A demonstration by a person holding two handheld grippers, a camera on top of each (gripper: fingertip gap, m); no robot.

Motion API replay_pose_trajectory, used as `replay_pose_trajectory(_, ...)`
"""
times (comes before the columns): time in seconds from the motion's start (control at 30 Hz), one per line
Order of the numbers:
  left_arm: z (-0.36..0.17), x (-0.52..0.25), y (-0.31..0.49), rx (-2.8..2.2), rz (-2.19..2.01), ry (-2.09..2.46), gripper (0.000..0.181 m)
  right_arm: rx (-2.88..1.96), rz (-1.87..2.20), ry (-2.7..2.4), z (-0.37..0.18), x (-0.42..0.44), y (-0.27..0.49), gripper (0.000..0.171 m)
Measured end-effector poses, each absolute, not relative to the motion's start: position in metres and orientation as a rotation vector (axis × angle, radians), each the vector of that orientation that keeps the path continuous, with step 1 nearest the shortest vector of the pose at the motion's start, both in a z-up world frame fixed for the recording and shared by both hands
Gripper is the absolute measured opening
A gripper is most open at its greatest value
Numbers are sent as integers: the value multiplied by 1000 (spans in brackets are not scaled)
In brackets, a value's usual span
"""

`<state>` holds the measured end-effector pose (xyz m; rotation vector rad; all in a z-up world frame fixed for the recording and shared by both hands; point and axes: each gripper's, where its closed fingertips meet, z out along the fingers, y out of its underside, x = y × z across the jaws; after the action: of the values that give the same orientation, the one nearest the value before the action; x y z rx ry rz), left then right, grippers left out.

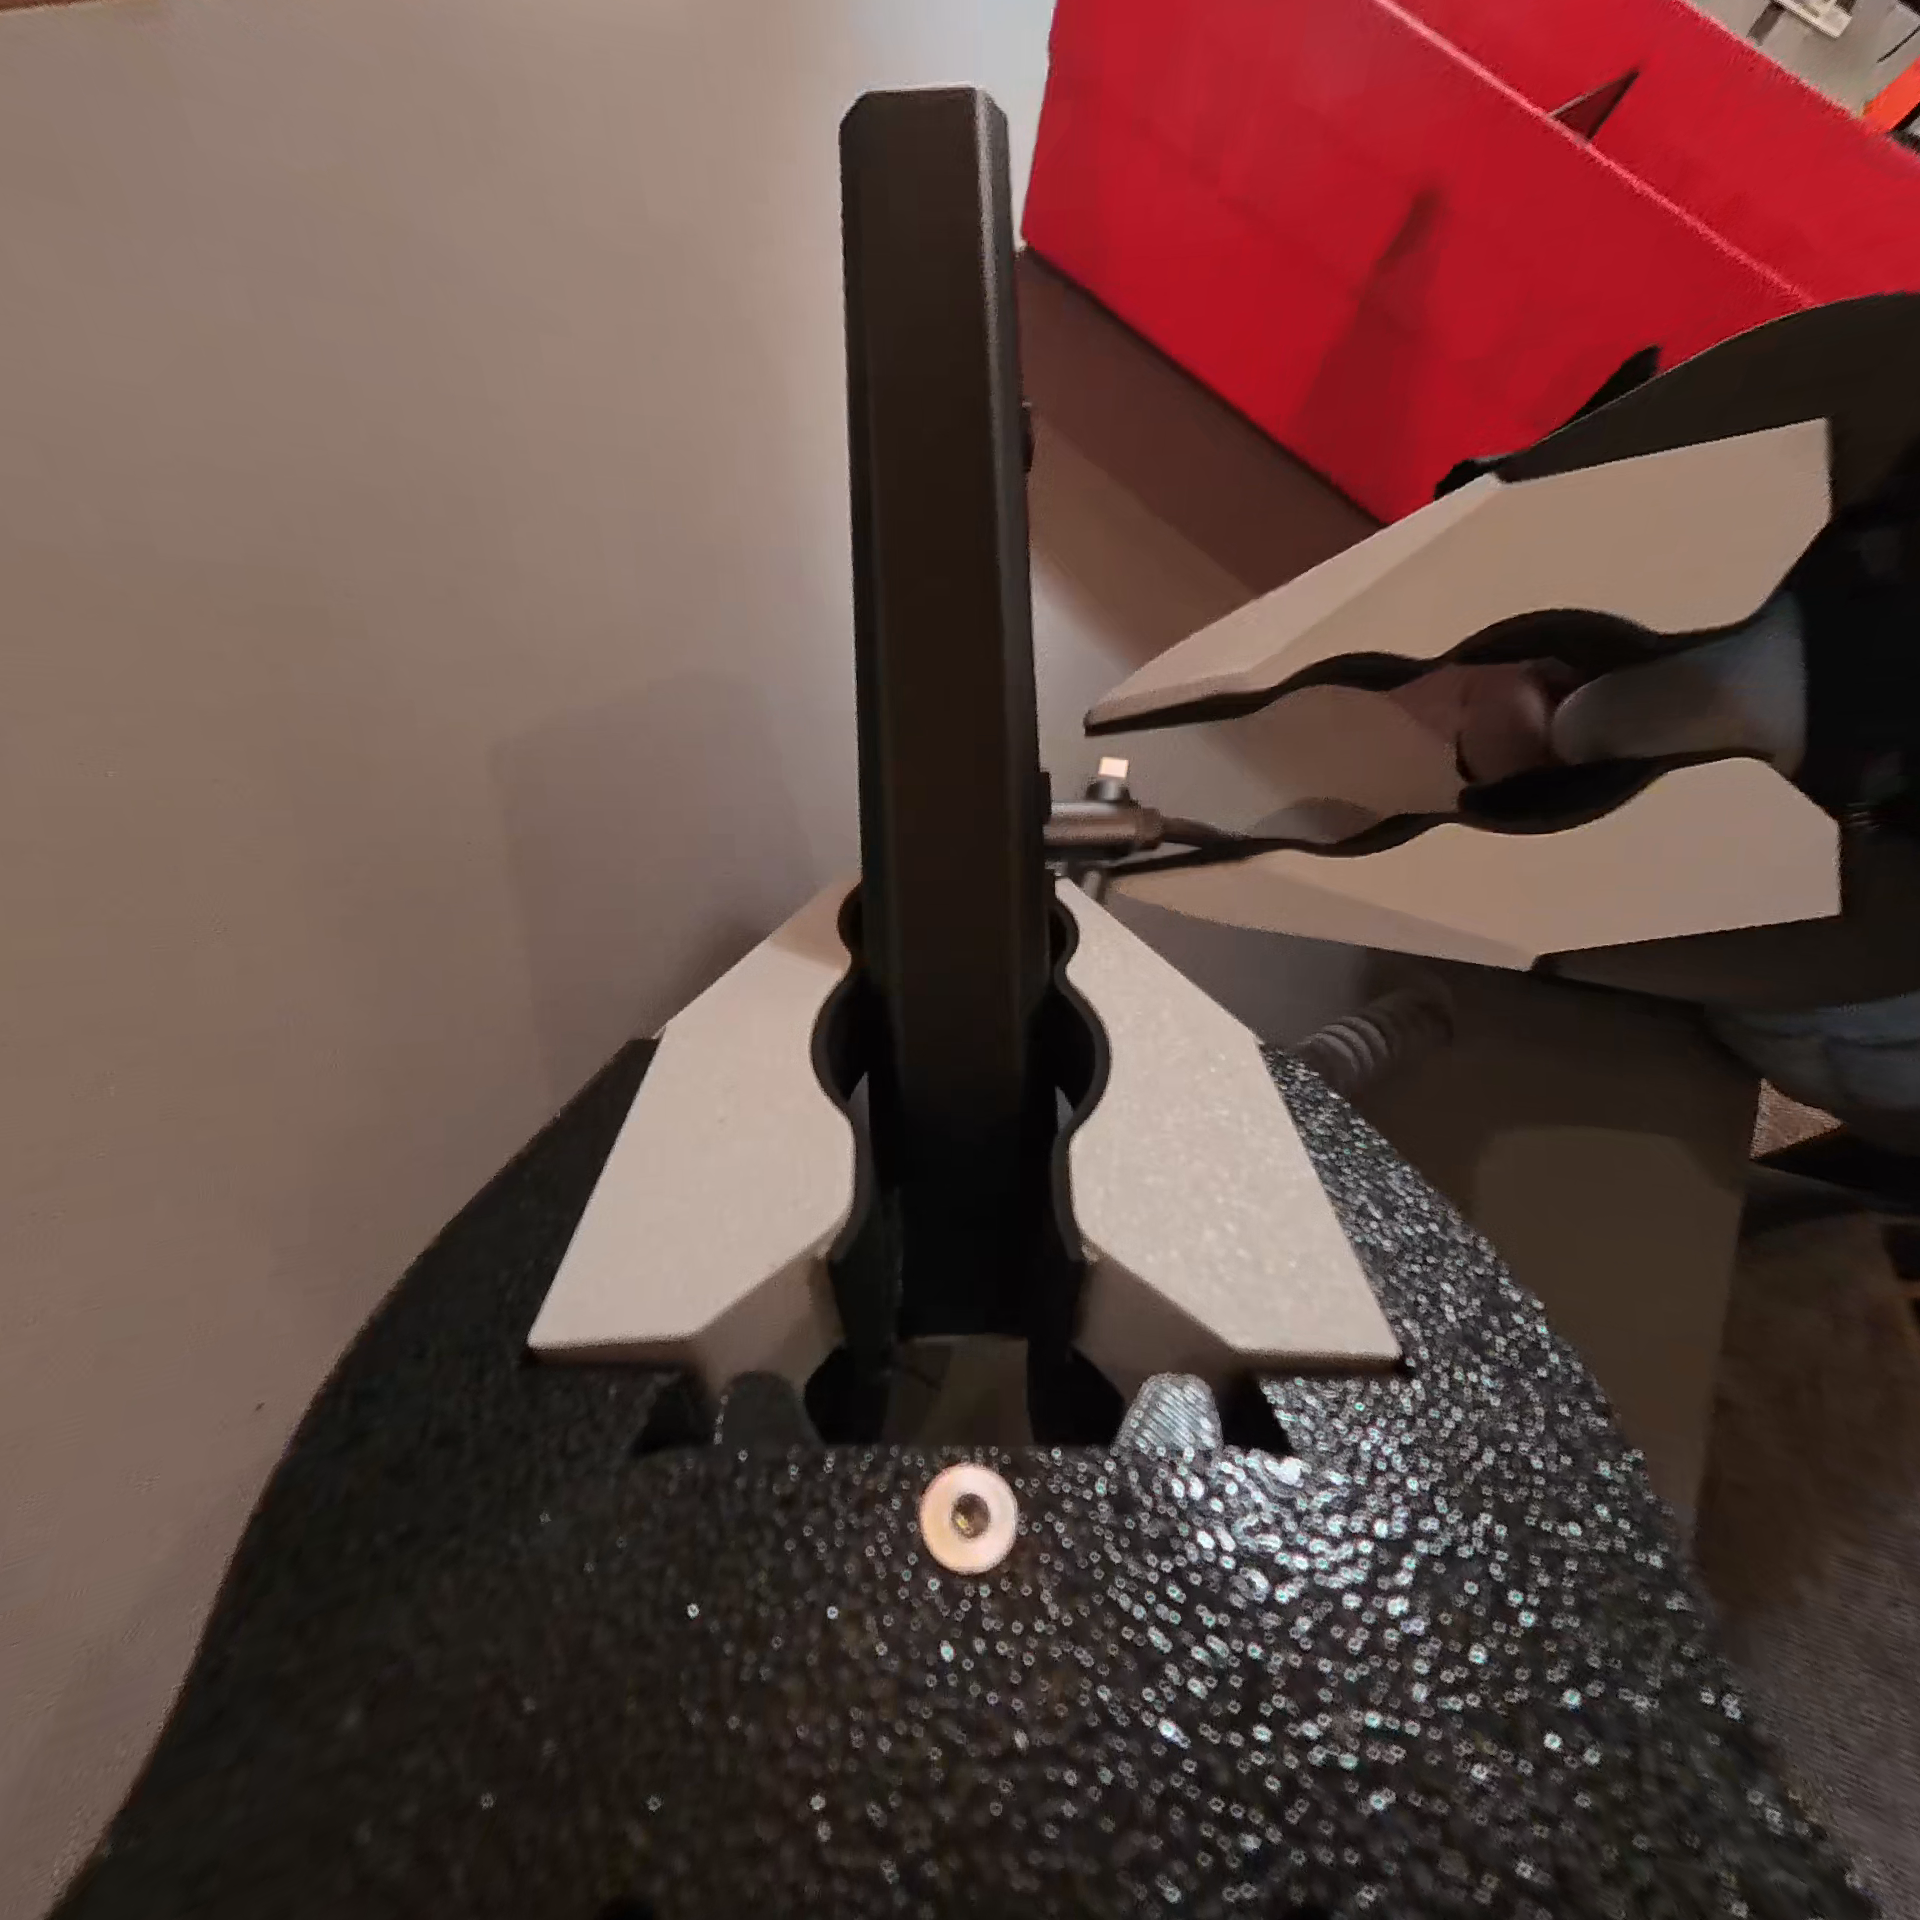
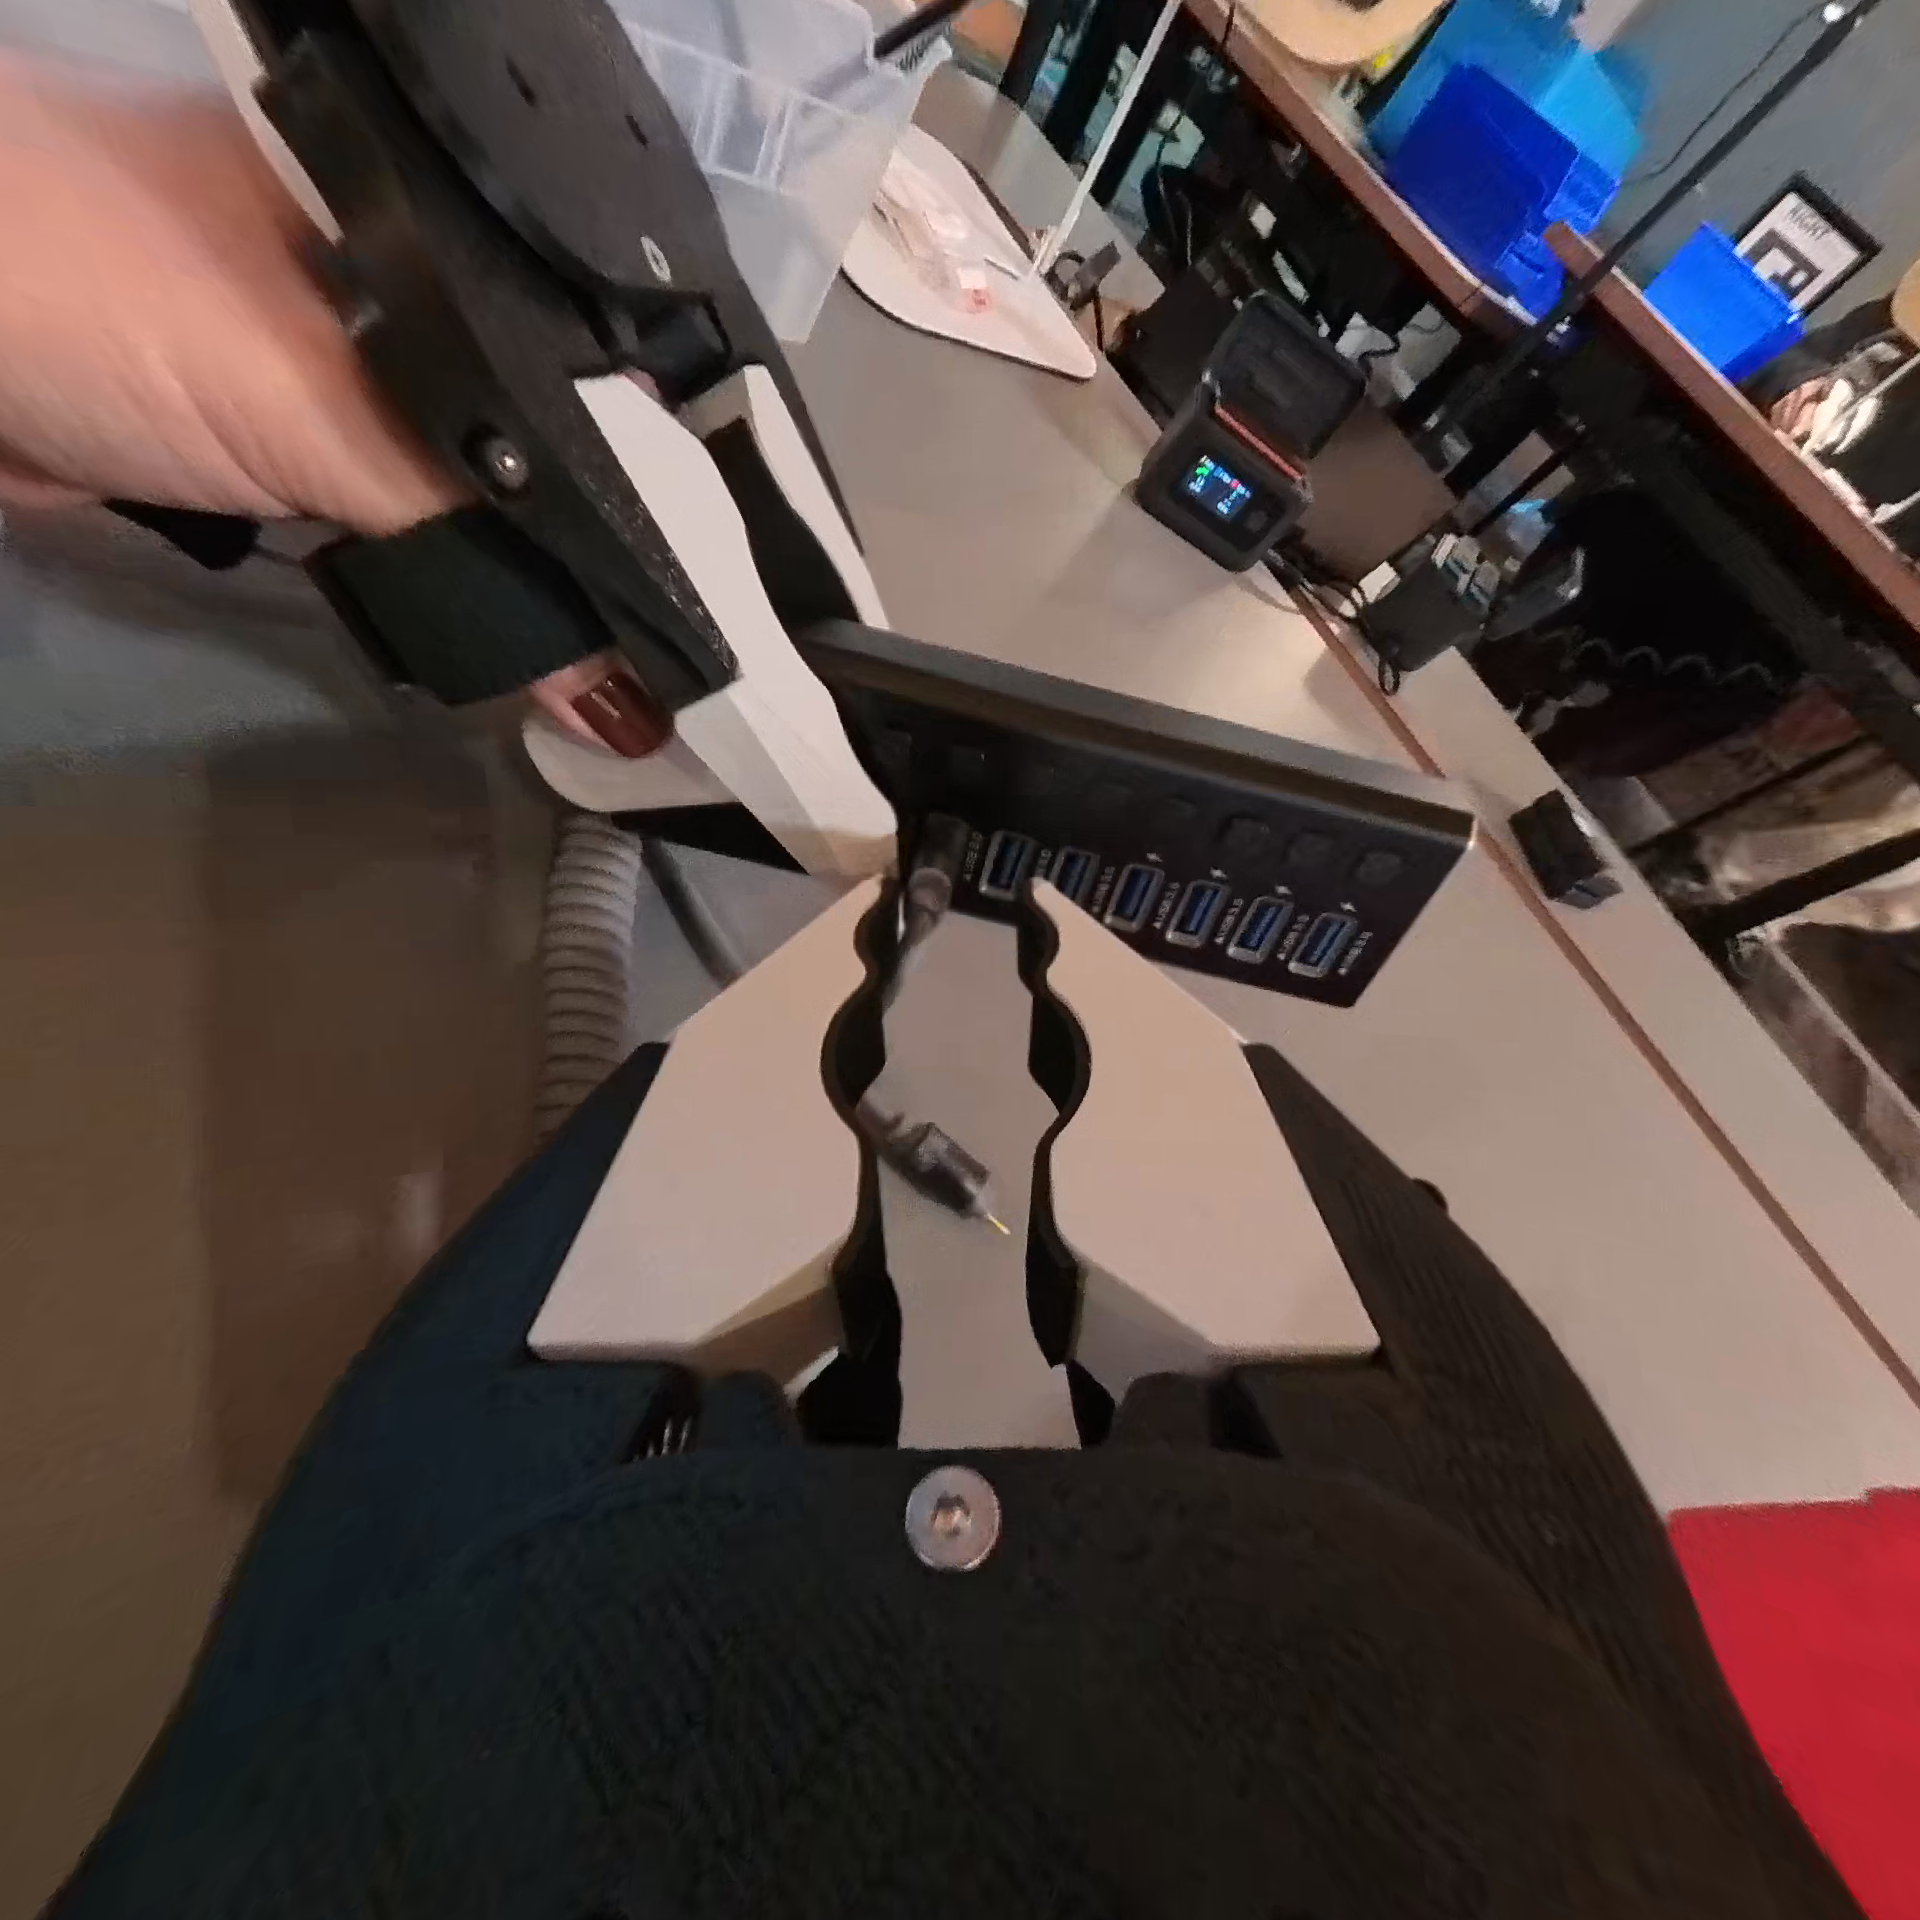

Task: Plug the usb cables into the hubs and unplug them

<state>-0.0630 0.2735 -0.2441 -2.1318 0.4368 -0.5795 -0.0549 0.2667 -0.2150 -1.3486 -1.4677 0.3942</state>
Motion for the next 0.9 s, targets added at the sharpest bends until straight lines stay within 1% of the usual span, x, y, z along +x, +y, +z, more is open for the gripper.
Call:
replay_pose_trajectory(0.07,-244,-63,274,-2129,-561,444,26,-1375,439,-1470,-219,-57,265,18)
replay_pose_trajectory(0.17,-244,-63,275,-2129,-530,462,26,-1396,487,-1461,-220,-61,265,8)
replay_pose_trajectory(0.3,-245,-64,275,-2137,-531,433,27,-1385,459,-1438,-221,-62,268,7)
replay_pose_trajectory(0.37,-247,-67,275,-2144,-448,462,27,-1376,447,-1436,-219,-62,269,7)
replay_pose_trajectory(0.5,-252,-69,279,-2126,-401,437,26,-1322,300,-1463,-223,-62,269,6)
replay_pose_trajectory(0.63,-246,-68,280,-2086,-393,416,26,-1309,419,-1465,-217,-61,271,7)
replay_pose_trajectory(0.8,-246,-70,282,-2080,-421,397,26,-1229,198,-1476,-216,-63,271,6)
replay_pose_trajectory(0.9,-237,-68,279,-2035,-458,352,26,-1301,489,-1425,-209,-63,269,6)
